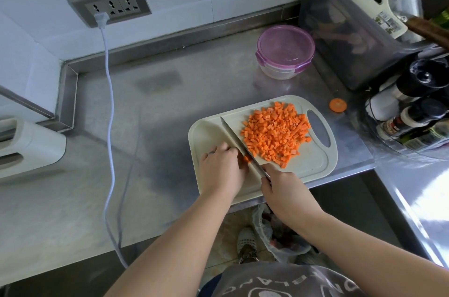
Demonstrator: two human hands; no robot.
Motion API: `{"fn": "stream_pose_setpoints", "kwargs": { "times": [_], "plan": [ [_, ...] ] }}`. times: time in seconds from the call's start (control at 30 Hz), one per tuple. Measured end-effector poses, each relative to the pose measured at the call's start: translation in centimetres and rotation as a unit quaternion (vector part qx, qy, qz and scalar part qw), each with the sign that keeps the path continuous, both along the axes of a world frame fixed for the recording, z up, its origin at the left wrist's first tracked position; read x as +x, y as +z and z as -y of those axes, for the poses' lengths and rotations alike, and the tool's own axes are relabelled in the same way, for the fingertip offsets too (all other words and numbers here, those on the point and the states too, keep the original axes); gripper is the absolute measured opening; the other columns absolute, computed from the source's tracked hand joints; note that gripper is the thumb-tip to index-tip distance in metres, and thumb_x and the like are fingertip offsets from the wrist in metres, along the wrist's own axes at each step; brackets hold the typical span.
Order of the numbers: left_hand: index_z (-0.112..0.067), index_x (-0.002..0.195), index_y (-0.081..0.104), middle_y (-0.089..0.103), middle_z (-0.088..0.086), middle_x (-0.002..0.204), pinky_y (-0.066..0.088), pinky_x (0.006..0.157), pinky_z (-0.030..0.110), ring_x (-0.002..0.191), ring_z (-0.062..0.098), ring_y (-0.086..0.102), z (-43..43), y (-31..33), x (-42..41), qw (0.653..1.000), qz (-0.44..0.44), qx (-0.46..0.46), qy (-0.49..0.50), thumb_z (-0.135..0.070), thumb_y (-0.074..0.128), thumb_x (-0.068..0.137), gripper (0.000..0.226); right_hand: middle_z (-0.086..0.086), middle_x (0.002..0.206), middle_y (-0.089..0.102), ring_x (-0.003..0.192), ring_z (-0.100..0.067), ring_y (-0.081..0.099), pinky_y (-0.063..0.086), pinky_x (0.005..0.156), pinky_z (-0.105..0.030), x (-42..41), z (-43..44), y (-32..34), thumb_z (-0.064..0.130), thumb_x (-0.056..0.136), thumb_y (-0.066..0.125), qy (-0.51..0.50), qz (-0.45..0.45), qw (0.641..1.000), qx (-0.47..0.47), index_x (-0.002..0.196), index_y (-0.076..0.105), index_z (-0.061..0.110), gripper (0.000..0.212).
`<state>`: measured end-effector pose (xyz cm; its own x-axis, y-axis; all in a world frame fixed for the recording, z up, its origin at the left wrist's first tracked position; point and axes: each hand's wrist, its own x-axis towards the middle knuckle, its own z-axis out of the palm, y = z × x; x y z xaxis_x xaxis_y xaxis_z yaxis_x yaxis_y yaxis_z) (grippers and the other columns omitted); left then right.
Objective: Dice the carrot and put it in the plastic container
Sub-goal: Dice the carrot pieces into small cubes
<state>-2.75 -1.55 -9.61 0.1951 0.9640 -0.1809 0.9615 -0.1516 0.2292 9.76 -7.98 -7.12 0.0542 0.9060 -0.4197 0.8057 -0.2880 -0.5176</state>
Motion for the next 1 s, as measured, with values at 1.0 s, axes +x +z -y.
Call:
{"fn": "stream_pose_setpoints", "kwargs": {
  "times": [1.0],
  "plan": [
    [-0.012,0.102,0.067,0.063,0.006,0.106,0.035,0.078,0.014,0.093,0.020,0.058,-6.2,4.4,-2.3,0.888,0.340,0.180,0.253,0.005,0.043,0.088,0.032,0.006,0.094,0.067,0.075,-0.020,0.060,0.030,0.057,-0.023,6.8,-2.1,2.2,0.028,0.097,0.047,0.113,0.192,0.959,0.173,0.143,0.041,0.034,0.047]
  ]
}}
